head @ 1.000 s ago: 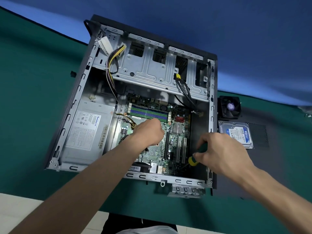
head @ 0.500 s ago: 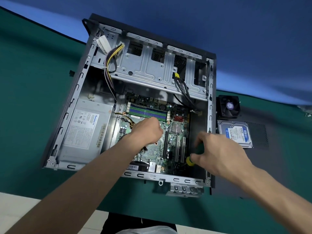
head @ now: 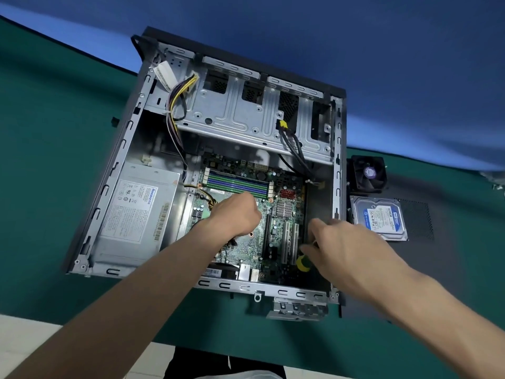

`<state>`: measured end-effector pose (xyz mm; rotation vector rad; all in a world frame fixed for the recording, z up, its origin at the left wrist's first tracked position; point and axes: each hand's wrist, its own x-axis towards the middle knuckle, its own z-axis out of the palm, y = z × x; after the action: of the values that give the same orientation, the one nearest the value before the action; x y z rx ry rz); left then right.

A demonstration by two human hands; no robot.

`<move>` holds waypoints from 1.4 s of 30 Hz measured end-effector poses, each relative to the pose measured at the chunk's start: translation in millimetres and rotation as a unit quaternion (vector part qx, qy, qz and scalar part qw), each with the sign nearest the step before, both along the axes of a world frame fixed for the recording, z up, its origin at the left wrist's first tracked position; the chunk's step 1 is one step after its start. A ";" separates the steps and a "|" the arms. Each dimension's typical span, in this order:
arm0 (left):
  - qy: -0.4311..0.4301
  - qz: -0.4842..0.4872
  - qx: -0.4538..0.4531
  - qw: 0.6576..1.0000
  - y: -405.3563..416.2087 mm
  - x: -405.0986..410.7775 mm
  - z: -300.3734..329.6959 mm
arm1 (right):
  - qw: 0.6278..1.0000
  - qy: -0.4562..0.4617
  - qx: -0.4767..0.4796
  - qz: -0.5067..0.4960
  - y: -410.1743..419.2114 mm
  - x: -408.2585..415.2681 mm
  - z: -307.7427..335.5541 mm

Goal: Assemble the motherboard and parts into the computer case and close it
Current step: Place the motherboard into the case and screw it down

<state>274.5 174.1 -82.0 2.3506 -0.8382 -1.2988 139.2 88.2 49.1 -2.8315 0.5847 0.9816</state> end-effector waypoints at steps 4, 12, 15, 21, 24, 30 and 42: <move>0.006 0.001 -0.001 1.000 0.5 -0.5 -0.1 | 0.999 0.025 0.020 -0.017 0.3 0.9 1.2; 0.021 0.011 -0.001 1.000 0.5 0.1 0.5 | 0.997 0.030 0.049 -0.050 0.0 5.2 -0.3; 0.022 0.011 0.002 1.000 0.2 0.0 1.3 | 0.999 0.026 0.015 -0.033 0.0 4.4 0.2; 0.031 0.024 0.004 0.999 -0.2 -0.4 -0.3 | 0.998 0.044 0.020 -0.027 -0.8 6.3 0.7; 0.031 0.025 0.001 0.999 -0.2 0.0 -1.3 | 0.996 0.063 0.041 -0.045 0.6 5.3 1.0; 0.030 0.017 0.001 0.999 -0.6 -0.7 -2.5 | 0.996 0.030 0.063 -0.058 -4.1 3.1 -0.3; 0.038 0.026 -0.008 0.999 0.1 0.4 -5.6 | 0.997 0.038 0.052 -0.033 -7.4 7.0 -0.1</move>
<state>274.9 174.2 -87.6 2.2795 -0.7578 -1.3464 146.2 80.9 49.0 -2.6776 0.6111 1.0794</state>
